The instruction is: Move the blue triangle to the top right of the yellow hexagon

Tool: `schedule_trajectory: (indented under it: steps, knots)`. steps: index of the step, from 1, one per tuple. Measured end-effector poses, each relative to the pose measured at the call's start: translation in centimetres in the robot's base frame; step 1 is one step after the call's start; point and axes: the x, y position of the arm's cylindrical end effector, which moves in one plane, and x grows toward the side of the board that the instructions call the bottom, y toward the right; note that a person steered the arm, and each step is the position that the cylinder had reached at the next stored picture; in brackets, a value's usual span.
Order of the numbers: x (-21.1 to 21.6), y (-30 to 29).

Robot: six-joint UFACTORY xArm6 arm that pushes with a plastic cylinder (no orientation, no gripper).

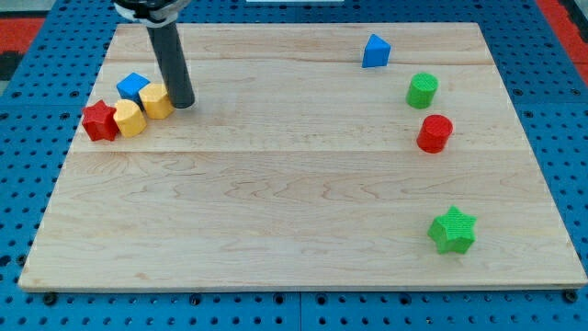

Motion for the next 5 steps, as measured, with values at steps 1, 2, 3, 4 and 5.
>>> schedule_trajectory:
  steps: [1, 2, 3, 4, 5]
  knots:
    - [-0.5, 1.2]
    - [-4.3, 11.7]
    - [-6.3, 24.1]
    - [-6.8, 35.1]
    - [-10.8, 37.0]
